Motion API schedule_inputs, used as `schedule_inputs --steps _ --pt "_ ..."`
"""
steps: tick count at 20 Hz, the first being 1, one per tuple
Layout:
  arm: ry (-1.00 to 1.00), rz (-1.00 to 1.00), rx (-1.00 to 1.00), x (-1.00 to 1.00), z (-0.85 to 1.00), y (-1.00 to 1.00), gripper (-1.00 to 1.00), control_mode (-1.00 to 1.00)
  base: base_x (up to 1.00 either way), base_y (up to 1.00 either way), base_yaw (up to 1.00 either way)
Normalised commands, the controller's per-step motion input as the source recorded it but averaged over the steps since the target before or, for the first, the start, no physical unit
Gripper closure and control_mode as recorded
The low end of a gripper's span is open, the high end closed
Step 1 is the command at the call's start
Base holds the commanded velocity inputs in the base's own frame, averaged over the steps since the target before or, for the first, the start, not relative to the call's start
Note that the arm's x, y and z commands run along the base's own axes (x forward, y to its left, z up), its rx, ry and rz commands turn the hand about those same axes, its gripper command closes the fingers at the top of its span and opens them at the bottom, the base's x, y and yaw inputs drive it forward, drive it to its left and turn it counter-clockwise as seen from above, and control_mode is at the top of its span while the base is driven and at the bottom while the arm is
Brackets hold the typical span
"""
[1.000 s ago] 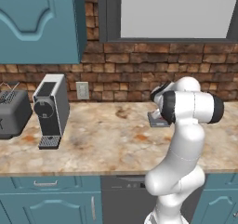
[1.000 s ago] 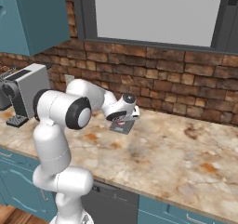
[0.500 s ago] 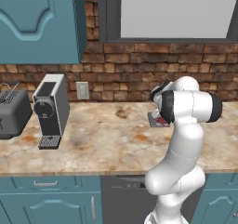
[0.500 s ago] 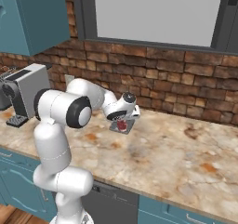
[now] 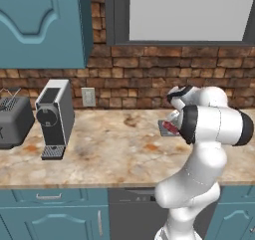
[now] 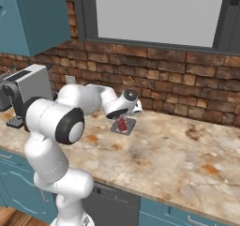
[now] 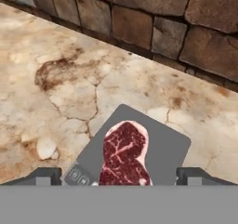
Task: Take the steak from the fridge and place it on the digital scale on the counter by the fridge. Wait a few seconds for a reading, then move it to the plate on the dining counter.
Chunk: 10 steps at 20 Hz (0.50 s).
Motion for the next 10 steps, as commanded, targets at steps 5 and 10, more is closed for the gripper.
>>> schedule_inputs --steps 5,10 --pt "-0.02 0.0 0.0 -0.54 0.75 0.07 -1.0 -1.0 0.0 0.0 0.0" --pt "0.11 0.0 0.0 -0.46 0.5 0.21 -1.0 -1.0 0.0 0.0 0.0"
